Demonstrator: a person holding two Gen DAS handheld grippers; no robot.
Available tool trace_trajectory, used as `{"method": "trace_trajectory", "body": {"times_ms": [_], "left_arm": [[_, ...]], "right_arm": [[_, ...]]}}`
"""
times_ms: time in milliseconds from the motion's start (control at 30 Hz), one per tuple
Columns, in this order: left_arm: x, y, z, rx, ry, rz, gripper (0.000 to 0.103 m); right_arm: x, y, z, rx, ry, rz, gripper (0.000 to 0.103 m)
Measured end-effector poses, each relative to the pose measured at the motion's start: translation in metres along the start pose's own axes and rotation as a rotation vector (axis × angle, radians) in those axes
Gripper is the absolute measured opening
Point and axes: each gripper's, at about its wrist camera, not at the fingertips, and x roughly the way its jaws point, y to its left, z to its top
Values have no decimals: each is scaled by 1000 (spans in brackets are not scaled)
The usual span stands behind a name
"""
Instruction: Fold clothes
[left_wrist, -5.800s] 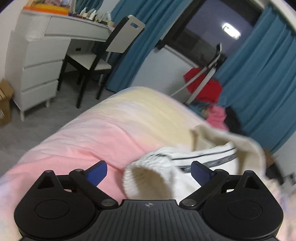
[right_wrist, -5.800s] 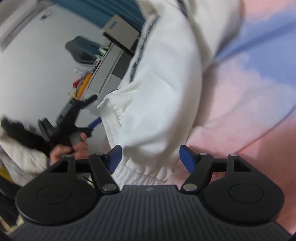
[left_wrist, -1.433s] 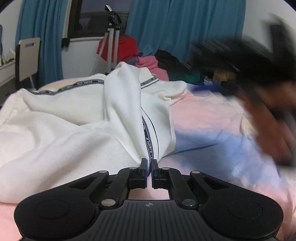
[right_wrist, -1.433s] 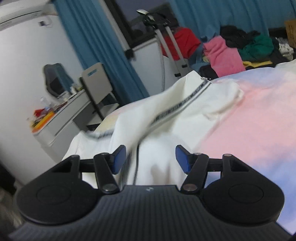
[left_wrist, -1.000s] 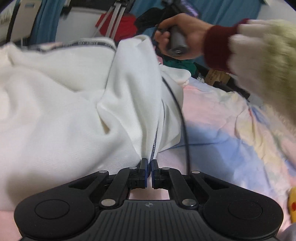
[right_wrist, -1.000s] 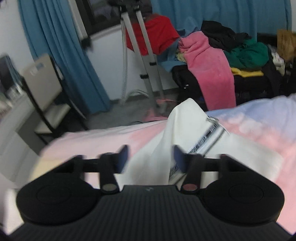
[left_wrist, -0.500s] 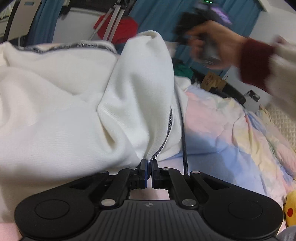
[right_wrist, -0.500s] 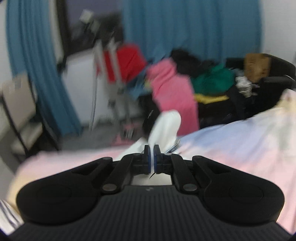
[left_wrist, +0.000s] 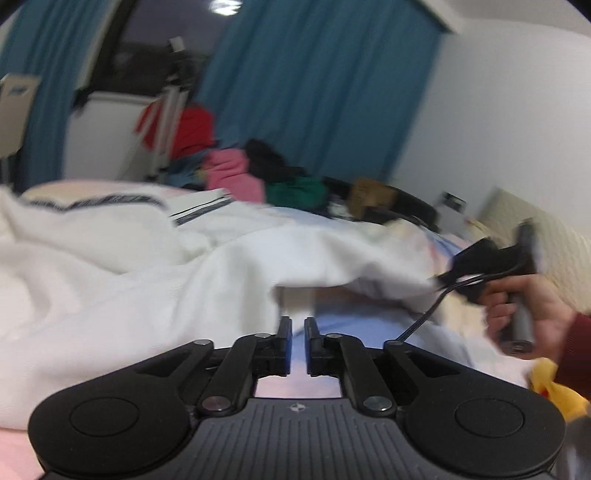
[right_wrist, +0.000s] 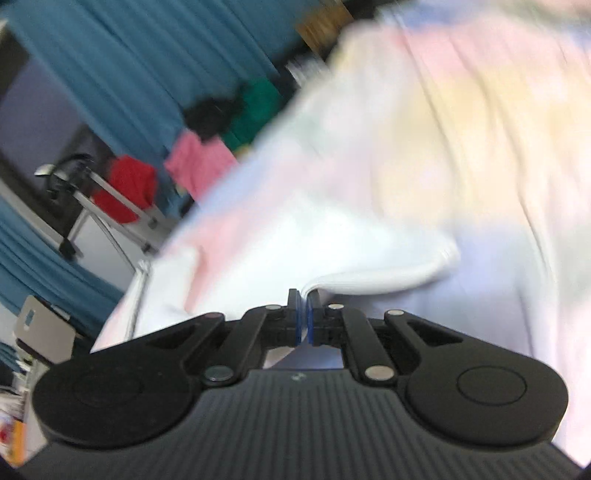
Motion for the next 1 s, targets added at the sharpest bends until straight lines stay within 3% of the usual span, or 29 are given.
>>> {"method": "trace_trajectory", "body": {"times_ms": [100,167,233,300,333,400,467,567,700,833,900,1000], "left_arm": [[-18,-32,-5,73,1,-30,28],[-26,-48,-7,71,-9,-28,44],[-32,-63,-10,47,-15,-22,72],[-53,-73,-11,-6,-19,4,82],[-61,-73,-9,-52,-16,31,82],[-66,-63,-4,-162,13,73,83],[-71,-53,3,-269,39,124,83],[-72,-36,23,-408,53,249,91],[-61,5,47,-591,134,403,93],[-53,64,36,-774,163,477,95],[-54,97,22,-868,172,494,95],[-61,140,-2,-1018,122,471,89]], "right_arm": [[-3,-11,-7,68,34,60,8],[-7,-6,-12,25,20,82,9],[-3,-6,-15,14,52,79,10],[0,-14,-18,41,95,102,18],[1,-19,-18,64,115,120,32],[-4,-26,-17,132,140,152,42],[-9,-32,-16,199,166,183,42],[-19,-35,-9,290,190,200,42],[-26,-23,13,261,249,65,42],[-26,-25,23,230,262,57,50],[-17,-41,15,282,283,113,50],[1,-60,-3,323,327,196,51]]}}
